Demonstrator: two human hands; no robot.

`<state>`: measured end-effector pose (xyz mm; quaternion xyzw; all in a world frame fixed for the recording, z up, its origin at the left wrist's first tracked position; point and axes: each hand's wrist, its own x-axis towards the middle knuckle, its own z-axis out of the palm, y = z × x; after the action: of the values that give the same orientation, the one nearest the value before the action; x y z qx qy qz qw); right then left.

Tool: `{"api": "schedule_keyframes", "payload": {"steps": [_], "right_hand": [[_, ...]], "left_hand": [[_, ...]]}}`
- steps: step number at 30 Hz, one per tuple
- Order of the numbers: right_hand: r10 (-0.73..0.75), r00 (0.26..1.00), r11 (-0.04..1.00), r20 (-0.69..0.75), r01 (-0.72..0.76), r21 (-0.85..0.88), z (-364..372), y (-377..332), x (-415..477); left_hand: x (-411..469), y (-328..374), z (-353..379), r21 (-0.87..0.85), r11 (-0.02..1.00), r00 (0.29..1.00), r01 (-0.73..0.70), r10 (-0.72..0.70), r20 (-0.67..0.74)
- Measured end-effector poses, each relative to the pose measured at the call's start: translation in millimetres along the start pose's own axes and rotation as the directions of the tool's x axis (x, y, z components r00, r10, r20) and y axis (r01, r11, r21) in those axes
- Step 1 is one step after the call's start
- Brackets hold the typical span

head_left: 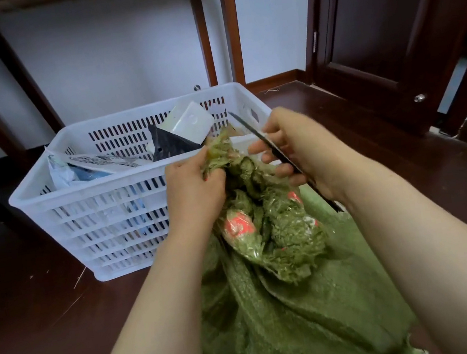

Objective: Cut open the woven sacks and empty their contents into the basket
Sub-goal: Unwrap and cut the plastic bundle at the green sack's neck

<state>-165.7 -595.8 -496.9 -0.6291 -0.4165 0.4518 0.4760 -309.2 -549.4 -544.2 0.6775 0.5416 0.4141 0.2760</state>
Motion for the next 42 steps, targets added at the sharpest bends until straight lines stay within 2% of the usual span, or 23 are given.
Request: {"api": "schedule_keyframes", "payload": {"steps": [4, 7, 9, 13, 16, 19, 22, 29, 37, 39, 42], "right_hand": [[-0.059, 0.992, 0.986, 0.116, 0.076, -0.149, -2, -20, -12], [-0.009, 0.963, 0.958, 0.271, 0.086, -0.273, 2, -18, -20], [0.014, 0.972, 0.922, 0.235, 0.078, -0.379, 6, -12, -18], [-0.144, 0.988, 0.661, 0.060, 0.141, -0.737, 10, -6, -6], [-0.181, 0.983, 0.522, 0.020, 0.113, -0.845, 12, -5, -6], [-0.219, 0.976, 0.445, -0.002, 0.098, -0.890, 13, -5, -7], [-0.228, 0.974, 0.413, -0.006, 0.092, -0.906, 12, -5, -6], [-0.320, 0.945, 0.425, 0.064, 0.203, -0.882, 11, 3, -5], [-0.488, 0.865, 0.267, 0.119, 0.278, -0.923, 15, 14, -4], [-0.495, 0.857, 0.242, 0.142, 0.293, -0.925, 13, 16, -3], [-0.427, 0.887, 0.260, 0.176, 0.307, -0.916, 3, 12, -1]], "left_hand": [[-1, 4, -7, -0.330, 0.909, 0.967, 0.255, -0.247, 0.065], [-1, 5, -10, -0.468, 0.824, 0.946, 0.319, -0.305, 0.109], [0, 5, -11, -0.519, 0.791, 0.942, 0.325, -0.317, 0.107], [1, 4, -11, -0.512, 0.805, 0.949, 0.301, -0.307, 0.075], [0, 5, -8, -0.483, 0.839, 0.962, 0.251, -0.270, 0.032], [0, 5, -7, -0.475, 0.851, 0.967, 0.223, -0.253, 0.001], [1, 4, -7, -0.469, 0.855, 0.967, 0.223, -0.255, -0.005], [3, 0, -5, -0.472, 0.850, 0.963, 0.234, -0.268, -0.006], [-1, 1, -5, -0.318, 0.927, 0.977, 0.197, -0.212, -0.012], [0, 1, -6, -0.290, 0.941, 0.982, 0.177, -0.186, -0.006], [2, -1, -9, -0.295, 0.937, 0.981, 0.187, -0.196, -0.002]]}}
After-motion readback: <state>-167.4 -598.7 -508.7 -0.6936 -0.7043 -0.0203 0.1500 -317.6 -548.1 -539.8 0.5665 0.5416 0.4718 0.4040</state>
